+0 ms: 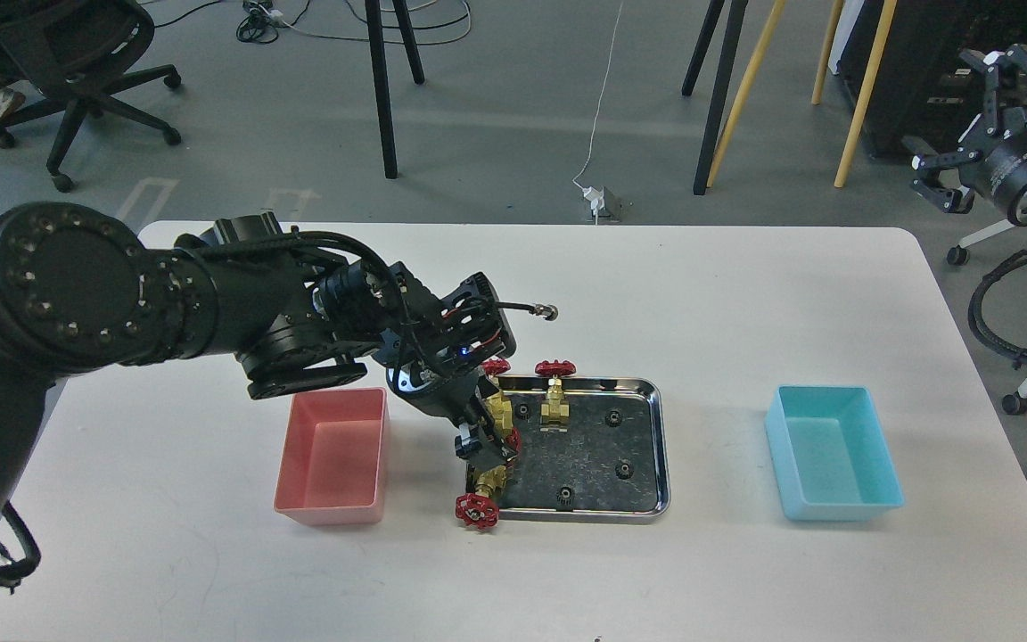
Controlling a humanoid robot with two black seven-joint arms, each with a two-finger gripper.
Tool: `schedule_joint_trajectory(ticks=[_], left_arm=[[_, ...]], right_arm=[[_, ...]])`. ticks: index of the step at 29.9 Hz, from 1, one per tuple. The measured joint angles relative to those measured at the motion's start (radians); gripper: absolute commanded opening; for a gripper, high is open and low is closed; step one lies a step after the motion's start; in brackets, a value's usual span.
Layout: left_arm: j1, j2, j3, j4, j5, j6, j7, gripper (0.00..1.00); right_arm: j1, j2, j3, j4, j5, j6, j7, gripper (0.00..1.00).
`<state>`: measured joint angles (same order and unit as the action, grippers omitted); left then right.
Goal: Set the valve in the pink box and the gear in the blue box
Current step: 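Close the left gripper around the valve's red handwheel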
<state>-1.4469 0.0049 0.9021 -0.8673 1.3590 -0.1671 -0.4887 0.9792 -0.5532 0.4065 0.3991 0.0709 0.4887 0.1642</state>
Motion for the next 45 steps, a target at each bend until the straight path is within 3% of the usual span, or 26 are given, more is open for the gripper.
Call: schedule_joint_trajectory(ticks=[17,33,45], left_arm=[[0.032,0.012,0.004,0.013,0.000,0.049,0.000,0.59],[0.069,0.009,0.000,0.070,0.003,0.064,0.000,0.48],[0.069,0.009,0.001,0.059,0.006,0.063,0.000,0.14]], right_arm=[[-0.013,0.002,0.002,0.002,0.001,0.000,0.000,0.99],[-0.020,0.000,0.004,0.004,0.003,0.000,0.000,0.99],[-0.031,-0.004,0.008,0.003,0.003,0.000,0.002,0.99]])
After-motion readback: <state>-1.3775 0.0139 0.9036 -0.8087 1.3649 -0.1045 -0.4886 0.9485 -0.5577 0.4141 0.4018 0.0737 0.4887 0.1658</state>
